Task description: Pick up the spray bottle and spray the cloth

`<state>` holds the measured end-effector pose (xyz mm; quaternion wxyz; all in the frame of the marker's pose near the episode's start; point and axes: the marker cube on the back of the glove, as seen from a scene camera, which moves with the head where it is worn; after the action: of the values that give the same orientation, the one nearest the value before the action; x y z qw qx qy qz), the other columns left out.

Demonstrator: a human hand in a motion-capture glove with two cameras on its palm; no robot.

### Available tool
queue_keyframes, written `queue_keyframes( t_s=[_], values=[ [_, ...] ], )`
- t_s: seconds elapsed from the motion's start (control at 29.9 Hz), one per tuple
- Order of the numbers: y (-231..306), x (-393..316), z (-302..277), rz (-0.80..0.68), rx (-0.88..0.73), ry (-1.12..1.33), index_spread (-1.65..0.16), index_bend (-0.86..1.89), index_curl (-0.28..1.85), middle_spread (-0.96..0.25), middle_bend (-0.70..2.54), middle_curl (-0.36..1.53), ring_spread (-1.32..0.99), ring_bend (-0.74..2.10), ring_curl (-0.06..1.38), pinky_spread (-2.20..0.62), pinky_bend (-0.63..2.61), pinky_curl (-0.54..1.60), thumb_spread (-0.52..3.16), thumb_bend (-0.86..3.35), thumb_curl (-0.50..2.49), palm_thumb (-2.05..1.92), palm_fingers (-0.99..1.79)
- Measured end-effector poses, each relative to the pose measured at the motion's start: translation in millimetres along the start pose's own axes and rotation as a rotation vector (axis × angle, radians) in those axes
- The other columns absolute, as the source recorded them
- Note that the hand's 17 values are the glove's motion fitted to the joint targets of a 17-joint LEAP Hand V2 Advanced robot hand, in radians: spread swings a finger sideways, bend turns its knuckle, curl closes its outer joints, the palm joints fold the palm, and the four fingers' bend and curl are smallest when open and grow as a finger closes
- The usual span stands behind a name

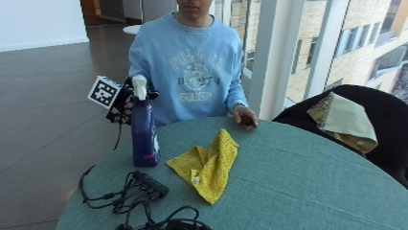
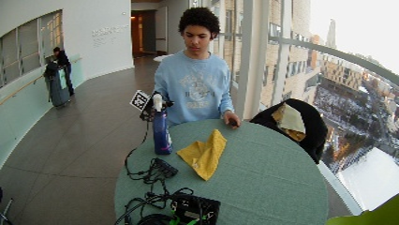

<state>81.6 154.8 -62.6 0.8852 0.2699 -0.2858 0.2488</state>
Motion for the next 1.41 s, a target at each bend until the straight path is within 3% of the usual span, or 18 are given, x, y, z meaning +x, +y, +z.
queue_keyframes(
  t_s=[0.3, 0.57, 0.84, 1.14, 1.41],
  values=[
    [-55.5, 29.8, 1.0, 0.103, 0.049, -0.182, -0.36, 0.1, 0.27, -0.04, 0.18, 0.31, 0.0, 0.32, 0.33, 0.21, 0.39, 0.36, 1.14, 0.01, 0.3, 0.65, 0.56],
    [-95.9, 36.4, 17.5, 0.091, 0.014, -0.176, -0.37, 0.1, 0.25, -0.03, 0.2, 0.33, 0.01, 0.31, 0.33, 0.22, 0.41, 0.37, 1.11, -0.02, 0.31, 0.66, 0.53],
    [-113.0, 34.3, 27.3, 0.087, 0.092, -0.198, -0.37, 0.1, 0.23, -0.03, 0.24, 0.36, 0.03, 0.28, 0.32, 0.25, 0.43, 0.37, 1.03, -0.03, 0.3, 0.63, 0.5],
    [-119.7, 33.5, 25.3, 0.048, 0.153, -0.154, -0.33, 0.16, 0.24, -0.06, 0.29, 0.38, 0.02, 0.43, 0.34, 0.28, 0.33, 0.33, 0.99, 0.04, 0.36, 0.77, 0.77],
    [-129.4, 20.0, 14.0, 0.027, -0.065, -0.148, -0.3, 0.14, 0.28, -0.08, 0.27, 0.4, 0.01, 0.47, 0.37, 0.27, 0.26, 0.33, 0.94, 0.02, 0.42, 0.84, 0.9]
  ],
)
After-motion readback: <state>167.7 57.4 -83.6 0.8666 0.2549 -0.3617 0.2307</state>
